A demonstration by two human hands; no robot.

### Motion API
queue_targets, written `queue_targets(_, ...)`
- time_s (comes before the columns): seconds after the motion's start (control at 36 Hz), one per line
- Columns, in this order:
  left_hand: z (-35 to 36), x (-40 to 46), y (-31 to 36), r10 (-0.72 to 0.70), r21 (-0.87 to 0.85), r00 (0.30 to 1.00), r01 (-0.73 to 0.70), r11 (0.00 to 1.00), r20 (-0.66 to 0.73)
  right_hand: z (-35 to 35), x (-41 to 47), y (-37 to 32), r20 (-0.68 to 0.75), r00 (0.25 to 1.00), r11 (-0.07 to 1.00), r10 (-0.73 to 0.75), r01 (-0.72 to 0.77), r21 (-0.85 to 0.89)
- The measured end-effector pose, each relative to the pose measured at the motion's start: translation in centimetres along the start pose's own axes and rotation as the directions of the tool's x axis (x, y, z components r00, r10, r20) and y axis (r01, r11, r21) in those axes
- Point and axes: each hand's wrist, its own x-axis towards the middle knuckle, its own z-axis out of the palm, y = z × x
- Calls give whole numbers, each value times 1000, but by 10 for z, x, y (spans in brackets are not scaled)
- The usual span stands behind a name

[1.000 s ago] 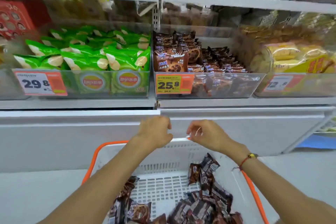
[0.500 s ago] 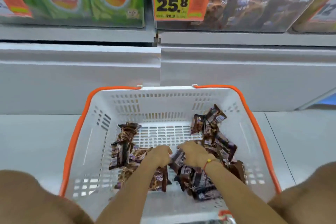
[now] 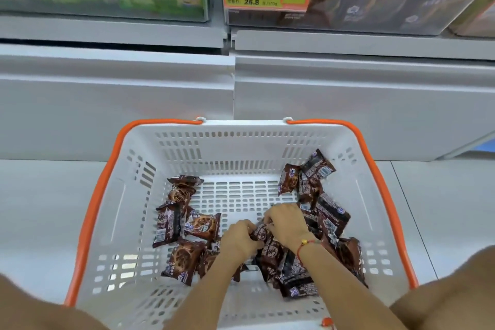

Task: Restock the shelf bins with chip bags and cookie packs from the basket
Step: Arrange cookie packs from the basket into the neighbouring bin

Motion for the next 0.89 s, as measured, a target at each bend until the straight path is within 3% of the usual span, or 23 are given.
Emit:
queue_targets(0.11, -20, -2, 17, 61, 43, 997, -60, 997, -38, -27, 1, 0, -20, 1000, 998, 11, -9, 54)
queue_targets(0.19, -57, 0, 36, 97, 23, 995, -96, 995, -21, -71, 2, 2, 71, 997, 965, 25, -42, 258)
queue_targets(0.25, -94, -1, 54, 127, -34, 988, -124, 992, 92, -107, 5, 7, 138, 990, 934, -14, -36, 356)
queue_targets(0.33, -153, -23, 90, 185, 40, 935, -207, 978, 301, -166, 2, 18, 132, 990, 927, -52, -1, 374)
queue_targets(0.42, -200, -51, 121, 266, 47, 907, -297, 954, 326, -218, -4, 27, 70, 994, 918, -78, 45, 393)
queue_targets(0.53, -239, -74, 142, 451, 62, 881, -463, 884, 142, -269, -22, 34, -51, 997, 834, -55, 74, 546)
queue_targets(0.61, -254, -86, 149, 550, -62, 830, -556, 829, -93, -286, -35, 35, -202, 978, 636, 51, 125, 762)
queue_targets(0.69, -264, -94, 157, 563, -202, 758, -639, 743, -329, -303, -50, 26, -324, 928, 453, 181, 214, 866)
queue_targets(0.81, -271, -101, 168, 552, -165, 633, -725, 669, -543, -315, -58, 11, -443, 840, 253, 313, 376, 891)
queue_targets(0.89, -268, -104, 173, 492, -139, 576, -729, 670, -652, -318, -58, -1, -496, 756, 202, 427, 455, 867)
